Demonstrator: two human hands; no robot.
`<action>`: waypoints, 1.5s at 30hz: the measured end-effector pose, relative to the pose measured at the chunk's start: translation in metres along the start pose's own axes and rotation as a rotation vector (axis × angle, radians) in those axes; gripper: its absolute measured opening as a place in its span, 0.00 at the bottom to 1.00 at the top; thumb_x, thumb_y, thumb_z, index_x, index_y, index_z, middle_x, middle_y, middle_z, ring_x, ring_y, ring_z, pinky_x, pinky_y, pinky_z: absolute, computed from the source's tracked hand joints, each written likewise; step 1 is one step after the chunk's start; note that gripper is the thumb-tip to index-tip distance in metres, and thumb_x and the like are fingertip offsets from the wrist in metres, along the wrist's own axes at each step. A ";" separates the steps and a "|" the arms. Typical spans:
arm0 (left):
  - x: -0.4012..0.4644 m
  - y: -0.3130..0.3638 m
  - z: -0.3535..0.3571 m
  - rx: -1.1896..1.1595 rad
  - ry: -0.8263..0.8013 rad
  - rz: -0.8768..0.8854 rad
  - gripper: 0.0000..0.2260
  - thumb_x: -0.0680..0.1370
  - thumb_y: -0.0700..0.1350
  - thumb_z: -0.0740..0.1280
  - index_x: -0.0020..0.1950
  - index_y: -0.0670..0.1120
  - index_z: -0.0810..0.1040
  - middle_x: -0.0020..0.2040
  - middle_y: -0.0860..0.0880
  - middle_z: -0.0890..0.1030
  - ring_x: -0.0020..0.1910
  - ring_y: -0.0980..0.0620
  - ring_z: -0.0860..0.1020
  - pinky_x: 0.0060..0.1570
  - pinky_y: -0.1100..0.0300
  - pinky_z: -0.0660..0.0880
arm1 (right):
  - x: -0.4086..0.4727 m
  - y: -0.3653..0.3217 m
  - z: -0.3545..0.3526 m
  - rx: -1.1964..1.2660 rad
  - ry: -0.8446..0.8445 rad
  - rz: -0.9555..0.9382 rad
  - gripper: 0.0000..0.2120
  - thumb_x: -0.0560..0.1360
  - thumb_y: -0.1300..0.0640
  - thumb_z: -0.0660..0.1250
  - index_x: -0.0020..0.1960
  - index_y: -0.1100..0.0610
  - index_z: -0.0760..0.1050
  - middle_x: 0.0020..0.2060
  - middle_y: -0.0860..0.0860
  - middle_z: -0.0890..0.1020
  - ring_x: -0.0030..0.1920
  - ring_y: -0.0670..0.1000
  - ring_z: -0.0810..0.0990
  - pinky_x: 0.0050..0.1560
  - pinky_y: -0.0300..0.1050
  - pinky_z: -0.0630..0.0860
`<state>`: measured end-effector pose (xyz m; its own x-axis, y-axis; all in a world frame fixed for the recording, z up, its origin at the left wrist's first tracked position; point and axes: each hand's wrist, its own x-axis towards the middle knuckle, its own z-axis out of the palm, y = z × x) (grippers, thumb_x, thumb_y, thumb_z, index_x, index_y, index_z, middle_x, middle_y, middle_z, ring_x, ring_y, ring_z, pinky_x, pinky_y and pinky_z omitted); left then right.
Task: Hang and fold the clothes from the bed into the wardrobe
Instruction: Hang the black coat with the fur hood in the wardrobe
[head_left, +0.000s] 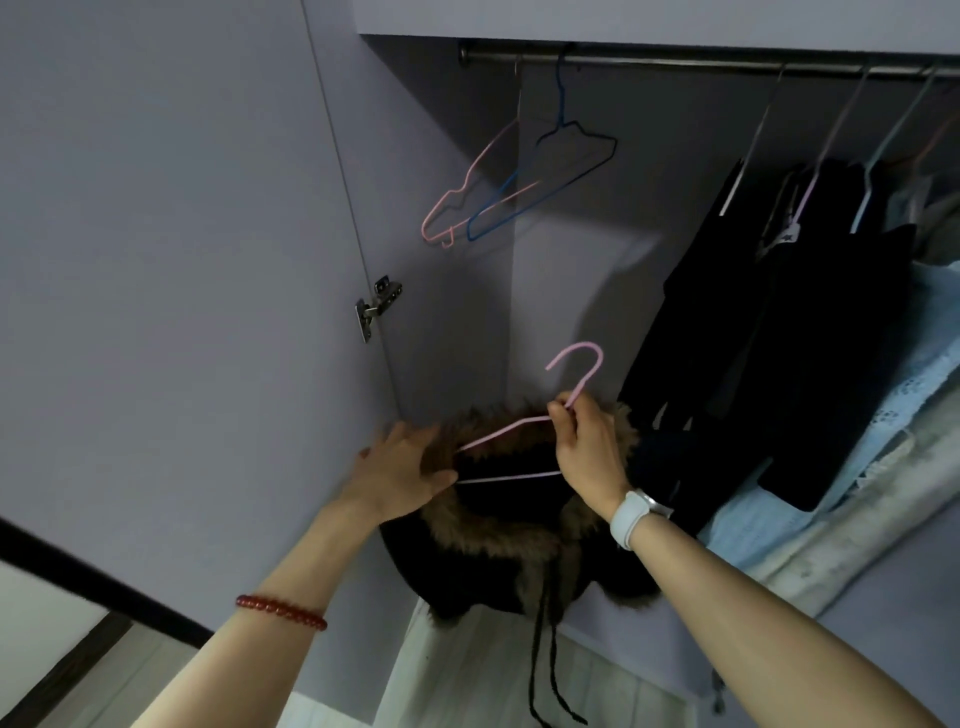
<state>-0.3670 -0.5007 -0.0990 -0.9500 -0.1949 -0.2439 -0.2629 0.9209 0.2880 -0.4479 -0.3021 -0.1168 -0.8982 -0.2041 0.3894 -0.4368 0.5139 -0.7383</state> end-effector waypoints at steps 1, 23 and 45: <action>0.000 -0.003 0.008 0.026 -0.029 0.013 0.27 0.78 0.56 0.61 0.75 0.54 0.56 0.72 0.48 0.62 0.71 0.45 0.61 0.70 0.49 0.59 | 0.000 0.002 -0.002 0.018 -0.006 0.019 0.08 0.79 0.58 0.59 0.47 0.61 0.73 0.35 0.46 0.73 0.41 0.55 0.76 0.49 0.50 0.70; 0.011 -0.017 0.021 -0.226 0.688 0.202 0.14 0.74 0.27 0.60 0.49 0.41 0.81 0.40 0.44 0.82 0.37 0.45 0.78 0.48 0.54 0.64 | -0.011 0.074 -0.032 -0.546 -0.419 -0.095 0.10 0.78 0.60 0.57 0.56 0.58 0.75 0.51 0.55 0.76 0.51 0.60 0.76 0.49 0.46 0.67; 0.086 0.011 -0.023 -0.137 0.396 0.085 0.14 0.80 0.42 0.59 0.64 0.44 0.74 0.61 0.41 0.75 0.60 0.40 0.73 0.64 0.42 0.65 | -0.012 0.035 -0.104 -0.580 -0.483 0.059 0.08 0.80 0.54 0.55 0.46 0.57 0.69 0.44 0.58 0.80 0.46 0.58 0.79 0.39 0.43 0.65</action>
<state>-0.4553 -0.5152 -0.0953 -0.9536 -0.2591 0.1533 -0.1749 0.8912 0.4185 -0.4469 -0.1954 -0.0904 -0.8993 -0.4365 -0.0250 -0.4113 0.8640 -0.2903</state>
